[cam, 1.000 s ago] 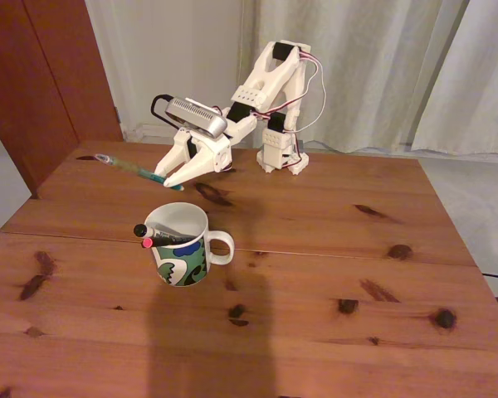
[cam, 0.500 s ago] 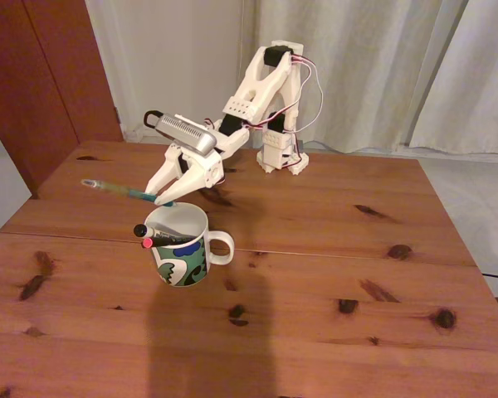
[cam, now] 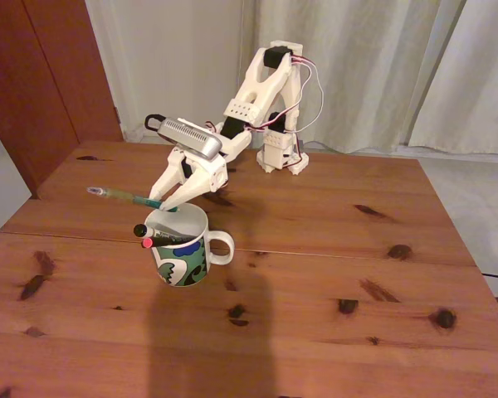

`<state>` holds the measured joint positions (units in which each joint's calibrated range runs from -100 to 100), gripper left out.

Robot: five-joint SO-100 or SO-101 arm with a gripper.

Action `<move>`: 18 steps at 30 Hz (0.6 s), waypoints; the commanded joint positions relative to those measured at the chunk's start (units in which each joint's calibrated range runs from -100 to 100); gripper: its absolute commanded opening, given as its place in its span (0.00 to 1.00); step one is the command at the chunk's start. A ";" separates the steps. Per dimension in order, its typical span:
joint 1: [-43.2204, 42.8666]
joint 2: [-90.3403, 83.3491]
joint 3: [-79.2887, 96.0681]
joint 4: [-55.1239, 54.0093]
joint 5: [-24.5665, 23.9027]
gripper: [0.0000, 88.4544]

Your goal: Clean up the desk and place the pens and markers into the cup

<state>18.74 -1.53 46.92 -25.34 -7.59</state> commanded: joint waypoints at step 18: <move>-3.66 -0.67 1.23 -1.97 -0.11 0.02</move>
<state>15.80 -1.53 48.20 -25.51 -7.59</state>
